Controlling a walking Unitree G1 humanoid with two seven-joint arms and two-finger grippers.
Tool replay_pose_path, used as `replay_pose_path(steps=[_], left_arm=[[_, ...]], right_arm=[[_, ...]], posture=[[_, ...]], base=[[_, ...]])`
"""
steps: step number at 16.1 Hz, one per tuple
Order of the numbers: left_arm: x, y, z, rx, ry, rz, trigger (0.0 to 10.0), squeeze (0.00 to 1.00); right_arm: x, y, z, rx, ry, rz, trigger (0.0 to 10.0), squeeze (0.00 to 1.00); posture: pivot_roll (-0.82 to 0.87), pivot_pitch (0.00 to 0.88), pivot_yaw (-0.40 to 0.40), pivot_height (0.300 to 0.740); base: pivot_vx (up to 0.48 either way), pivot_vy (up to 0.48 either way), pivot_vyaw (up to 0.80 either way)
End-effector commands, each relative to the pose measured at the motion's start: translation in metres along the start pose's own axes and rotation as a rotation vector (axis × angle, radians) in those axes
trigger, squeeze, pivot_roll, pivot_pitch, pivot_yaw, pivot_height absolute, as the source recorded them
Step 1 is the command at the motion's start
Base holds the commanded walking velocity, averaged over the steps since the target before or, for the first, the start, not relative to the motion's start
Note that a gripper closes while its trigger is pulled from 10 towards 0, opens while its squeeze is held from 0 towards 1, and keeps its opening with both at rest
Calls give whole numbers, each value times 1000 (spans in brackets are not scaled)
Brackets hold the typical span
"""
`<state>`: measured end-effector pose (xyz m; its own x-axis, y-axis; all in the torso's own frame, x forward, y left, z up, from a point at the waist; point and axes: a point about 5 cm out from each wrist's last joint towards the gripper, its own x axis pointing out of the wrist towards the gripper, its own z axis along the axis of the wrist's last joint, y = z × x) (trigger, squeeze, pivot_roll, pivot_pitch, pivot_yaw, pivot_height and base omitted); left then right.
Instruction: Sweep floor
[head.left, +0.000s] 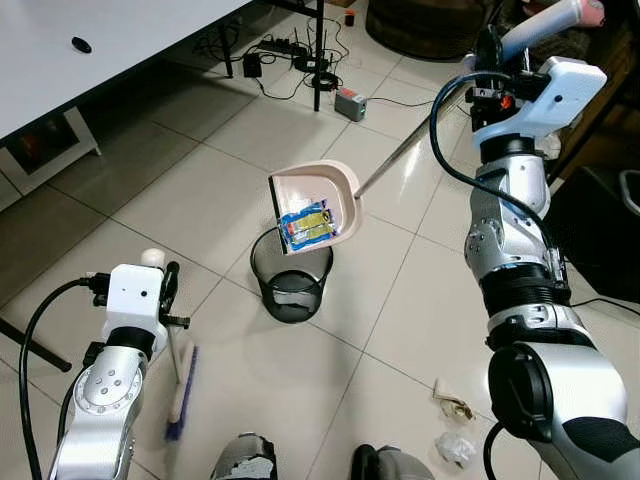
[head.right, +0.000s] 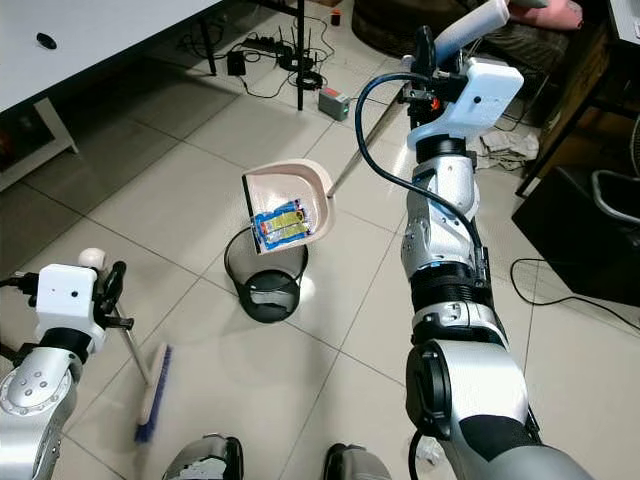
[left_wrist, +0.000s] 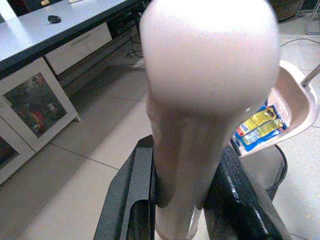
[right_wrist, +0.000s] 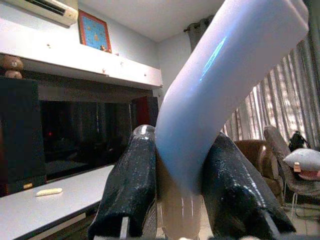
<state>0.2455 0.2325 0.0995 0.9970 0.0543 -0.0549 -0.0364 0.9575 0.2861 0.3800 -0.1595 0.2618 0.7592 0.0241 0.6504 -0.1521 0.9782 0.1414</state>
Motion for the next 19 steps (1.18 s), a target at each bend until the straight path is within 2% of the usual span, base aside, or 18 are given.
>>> replay_pose_path(steps=[1, 8, 12, 16, 19], left_arm=[[1, 3, 4, 24, -27, 3, 10000, 0], [1, 1, 3, 19, -24, 6, 10000, 0], [2, 1, 3, 17, -23, 9, 10000, 0], [1, 2, 3, 18, -21, 14, 10000, 0], [1, 4, 2, -24, -20, 37, 10000, 0]], right_arm=[[6, 3, 18, -12, -103, 24, 10000, 0], [-1, 22, 12, -38, -97, 123, 10000, 0], [-20, 55, 5, -112, -133, 293, 10000, 0], [-35, 71, -3, -90, -132, 336, 10000, 0], [-56, 98, -8, -186, -184, 528, 10000, 0]], posture=[[122, 145, -18, 740], [124, 141, -31, 740], [126, 143, -36, 740], [129, 143, -40, 740], [132, 148, -46, 740]], base=[[0, 0, 0], [0, 0, 0], [0, 0, 0], [0, 0, 0], [0, 0, 0]])
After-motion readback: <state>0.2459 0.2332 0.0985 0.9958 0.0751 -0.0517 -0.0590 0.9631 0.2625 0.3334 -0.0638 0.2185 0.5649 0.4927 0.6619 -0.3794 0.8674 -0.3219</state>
